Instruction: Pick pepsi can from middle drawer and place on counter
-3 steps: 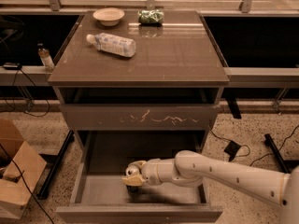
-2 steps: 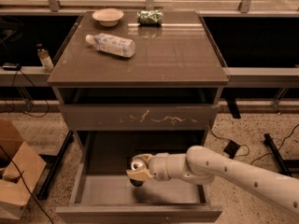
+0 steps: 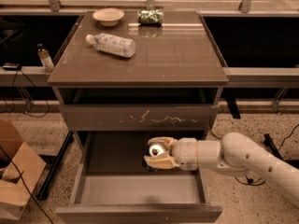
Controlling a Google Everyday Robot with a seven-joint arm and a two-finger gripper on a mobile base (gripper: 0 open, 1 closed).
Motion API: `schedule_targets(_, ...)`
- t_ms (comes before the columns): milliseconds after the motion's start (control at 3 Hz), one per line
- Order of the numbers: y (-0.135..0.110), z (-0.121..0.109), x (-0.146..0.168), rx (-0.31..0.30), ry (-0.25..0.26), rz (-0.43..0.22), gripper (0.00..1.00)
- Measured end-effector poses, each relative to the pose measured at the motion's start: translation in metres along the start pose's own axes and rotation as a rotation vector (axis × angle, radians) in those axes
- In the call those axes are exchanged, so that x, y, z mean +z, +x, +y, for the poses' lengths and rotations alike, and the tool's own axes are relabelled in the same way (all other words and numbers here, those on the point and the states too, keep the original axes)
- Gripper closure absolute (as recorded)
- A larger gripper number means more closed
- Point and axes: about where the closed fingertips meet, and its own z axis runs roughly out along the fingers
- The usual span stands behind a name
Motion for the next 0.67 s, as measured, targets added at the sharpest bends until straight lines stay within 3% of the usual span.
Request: schedule_targets(667,-0.138,0.006,-0.09,-0.286,0.0,-0.065,1.0)
